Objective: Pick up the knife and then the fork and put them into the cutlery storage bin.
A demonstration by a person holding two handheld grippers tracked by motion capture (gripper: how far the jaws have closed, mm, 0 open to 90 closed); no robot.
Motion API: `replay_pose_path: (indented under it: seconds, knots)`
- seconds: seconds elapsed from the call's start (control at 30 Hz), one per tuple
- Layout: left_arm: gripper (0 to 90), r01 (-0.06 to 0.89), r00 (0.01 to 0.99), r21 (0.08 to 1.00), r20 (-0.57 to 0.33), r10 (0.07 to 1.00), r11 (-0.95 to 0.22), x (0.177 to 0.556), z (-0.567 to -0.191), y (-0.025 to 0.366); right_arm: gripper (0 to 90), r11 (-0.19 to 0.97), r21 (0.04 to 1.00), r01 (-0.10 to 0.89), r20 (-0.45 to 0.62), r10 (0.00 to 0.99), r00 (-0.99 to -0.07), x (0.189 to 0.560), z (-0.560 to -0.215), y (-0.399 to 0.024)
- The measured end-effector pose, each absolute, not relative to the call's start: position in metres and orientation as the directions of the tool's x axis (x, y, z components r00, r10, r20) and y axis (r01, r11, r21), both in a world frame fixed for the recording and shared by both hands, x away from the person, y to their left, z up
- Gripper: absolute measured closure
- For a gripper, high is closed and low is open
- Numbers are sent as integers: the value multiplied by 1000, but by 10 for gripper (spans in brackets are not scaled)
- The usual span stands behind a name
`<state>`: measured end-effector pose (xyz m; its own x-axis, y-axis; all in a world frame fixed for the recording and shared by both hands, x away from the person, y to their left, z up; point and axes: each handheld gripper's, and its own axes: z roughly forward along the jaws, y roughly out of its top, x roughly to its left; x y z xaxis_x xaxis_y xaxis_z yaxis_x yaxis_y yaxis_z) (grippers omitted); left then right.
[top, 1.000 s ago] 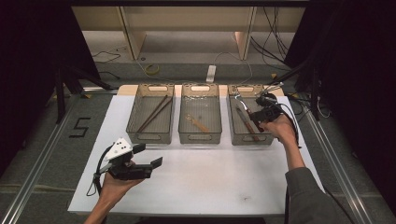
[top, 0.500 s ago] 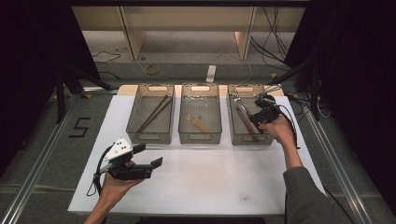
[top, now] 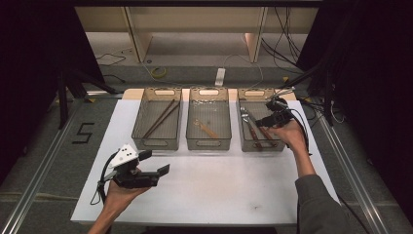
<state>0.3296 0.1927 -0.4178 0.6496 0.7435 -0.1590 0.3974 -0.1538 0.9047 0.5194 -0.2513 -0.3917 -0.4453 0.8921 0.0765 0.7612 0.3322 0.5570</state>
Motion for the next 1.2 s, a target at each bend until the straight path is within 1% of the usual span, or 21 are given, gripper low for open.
replay_pose_path:
  seconds: [0.07,0.27,0.63,1.2]
  knots:
    - [139,397,649,905,-159,744,-154,330,-418,193,492,340,571,747,76,884,-460,516,-390,-250]
    - [139,398,649,905,-159,744,-153,330,-418,193,405,350,621,701,86,858,-506,503,-383,-243]
    - [139,402,650,904,-169,741,-147,330,-418,192,333,365,719,592,76,805,-589,459,-379,-225]
    - [139,409,653,900,-176,737,-149,331,-418,192,299,343,810,475,92,726,-681,404,-384,-207]
